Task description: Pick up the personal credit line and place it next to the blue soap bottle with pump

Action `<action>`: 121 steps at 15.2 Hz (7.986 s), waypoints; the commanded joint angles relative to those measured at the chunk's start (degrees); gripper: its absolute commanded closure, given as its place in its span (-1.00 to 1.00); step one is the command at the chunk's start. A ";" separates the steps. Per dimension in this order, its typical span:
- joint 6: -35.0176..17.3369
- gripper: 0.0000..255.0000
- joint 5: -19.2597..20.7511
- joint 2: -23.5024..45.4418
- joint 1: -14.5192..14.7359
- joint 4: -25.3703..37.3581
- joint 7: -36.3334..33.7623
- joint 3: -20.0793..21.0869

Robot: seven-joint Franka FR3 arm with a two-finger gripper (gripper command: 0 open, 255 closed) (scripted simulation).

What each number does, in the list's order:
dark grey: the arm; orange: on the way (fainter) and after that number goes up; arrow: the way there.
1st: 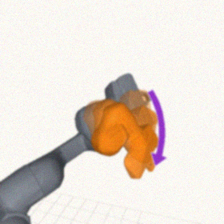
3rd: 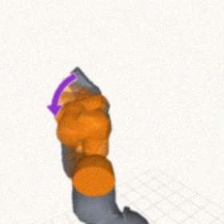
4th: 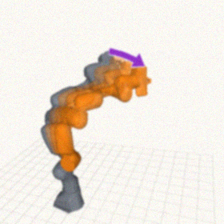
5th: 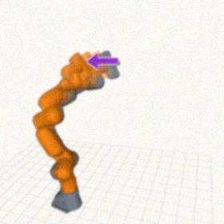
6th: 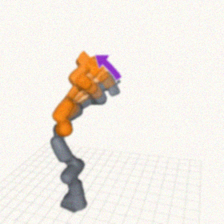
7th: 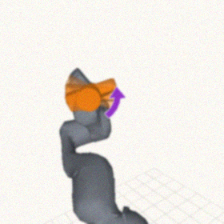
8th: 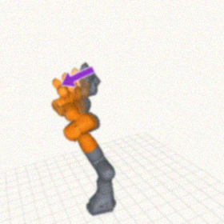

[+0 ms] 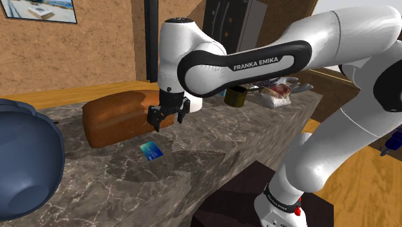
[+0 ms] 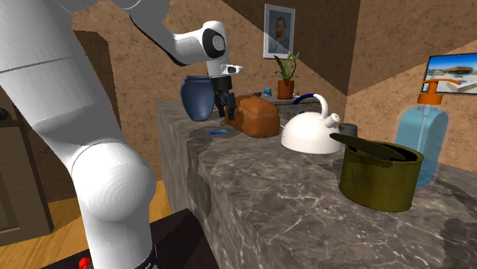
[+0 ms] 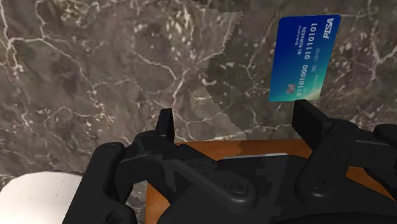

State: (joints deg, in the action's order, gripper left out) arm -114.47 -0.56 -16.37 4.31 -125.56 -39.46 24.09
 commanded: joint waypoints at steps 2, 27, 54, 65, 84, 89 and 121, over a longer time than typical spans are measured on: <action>-2.25 -1.00 2.84 6.30 -0.03 4.04 -5.40 3.06; -8.76 1.00 8.82 15.71 0.25 5.94 -12.29 5.45; 8.26 1.00 6.00 12.33 0.14 20.26 -8.88 5.10; 16.89 1.00 6.33 13.32 0.20 29.76 -8.34 5.27; 33.98 1.00 10.29 20.53 1.95 52.86 -9.07 6.91; 37.39 1.00 11.06 21.88 1.78 57.59 -7.81 6.68; 34.25 1.00 3.88 25.54 -22.28 62.69 37.30 -16.35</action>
State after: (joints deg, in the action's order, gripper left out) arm -81.29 3.23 7.03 -17.37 -66.16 -3.46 8.24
